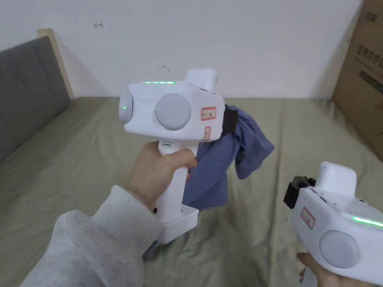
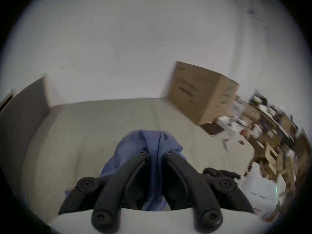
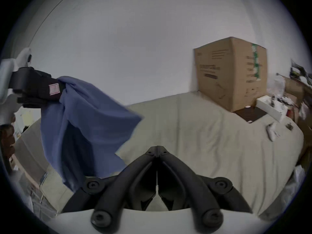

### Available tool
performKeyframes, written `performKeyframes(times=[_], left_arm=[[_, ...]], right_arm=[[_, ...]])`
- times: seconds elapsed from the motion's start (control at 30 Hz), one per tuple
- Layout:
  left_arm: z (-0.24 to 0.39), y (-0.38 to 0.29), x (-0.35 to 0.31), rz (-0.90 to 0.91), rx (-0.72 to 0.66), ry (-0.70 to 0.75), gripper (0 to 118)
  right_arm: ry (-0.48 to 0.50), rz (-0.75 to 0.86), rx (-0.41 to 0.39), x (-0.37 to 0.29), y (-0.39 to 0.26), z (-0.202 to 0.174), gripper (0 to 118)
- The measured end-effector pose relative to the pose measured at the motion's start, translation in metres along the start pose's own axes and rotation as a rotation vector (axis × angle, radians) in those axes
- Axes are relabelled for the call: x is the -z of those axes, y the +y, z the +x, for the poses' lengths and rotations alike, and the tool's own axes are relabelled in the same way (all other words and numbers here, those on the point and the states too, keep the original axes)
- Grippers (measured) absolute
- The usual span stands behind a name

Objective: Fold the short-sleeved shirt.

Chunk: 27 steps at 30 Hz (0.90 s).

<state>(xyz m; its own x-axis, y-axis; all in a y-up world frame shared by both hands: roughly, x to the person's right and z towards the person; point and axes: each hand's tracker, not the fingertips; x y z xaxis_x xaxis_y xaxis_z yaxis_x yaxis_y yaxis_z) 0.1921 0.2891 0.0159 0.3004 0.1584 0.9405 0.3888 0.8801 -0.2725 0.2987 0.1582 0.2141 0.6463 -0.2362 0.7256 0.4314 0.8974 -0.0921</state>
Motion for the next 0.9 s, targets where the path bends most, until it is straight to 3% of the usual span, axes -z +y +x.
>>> performKeyframes(times=[0.1, 0.23, 0.37, 0.53, 0.6, 0.7, 0.77, 0.83, 0.87, 0.9], left_arm=[[0.046, -0.013, 0.033, -0.052, 0.100, -0.102, 10], [0.079, -0.063, 0.098, -0.162, 0.098, -0.181, 10], [0.083, -0.165, 0.170, -0.468, 0.001, -0.129, 10], [0.086, -0.262, 0.188, -0.655, 0.030, -0.117, 10], [0.086, -0.266, 0.179, -0.564, 0.047, -0.115, 10], [0.079, -0.255, 0.179, -0.595, -0.031, -0.137, 14], [0.076, -0.248, 0.176, -0.601, -0.040, -0.147, 51], [0.074, -0.243, 0.164, -0.581, -0.090, -0.201, 103], [0.074, -0.237, 0.158, -0.569, -0.104, -0.220, 113], [0.073, -0.232, 0.151, -0.563, -0.100, -0.210, 115]], right_arm=[[-0.098, 0.021, 0.028, -0.015, 0.007, 0.041, 0], [-0.216, 0.035, 0.062, -0.034, 0.006, 0.090, 0], [-0.288, 0.004, 0.084, -0.040, -0.003, 0.123, 0], [-0.318, -0.034, 0.104, -0.035, -0.018, 0.137, 0], [-0.316, -0.053, 0.103, -0.031, -0.023, 0.135, 0], [-0.303, -0.079, 0.086, -0.023, -0.028, 0.127, 0], [-0.291, -0.095, 0.079, -0.020, -0.030, 0.121, 0], [-0.263, -0.102, 0.058, -0.017, -0.030, 0.112, 0], [-0.257, -0.106, 0.045, -0.016, -0.031, 0.108, 0], [-0.252, -0.108, 0.035, -0.016, -0.031, 0.104, 0]])
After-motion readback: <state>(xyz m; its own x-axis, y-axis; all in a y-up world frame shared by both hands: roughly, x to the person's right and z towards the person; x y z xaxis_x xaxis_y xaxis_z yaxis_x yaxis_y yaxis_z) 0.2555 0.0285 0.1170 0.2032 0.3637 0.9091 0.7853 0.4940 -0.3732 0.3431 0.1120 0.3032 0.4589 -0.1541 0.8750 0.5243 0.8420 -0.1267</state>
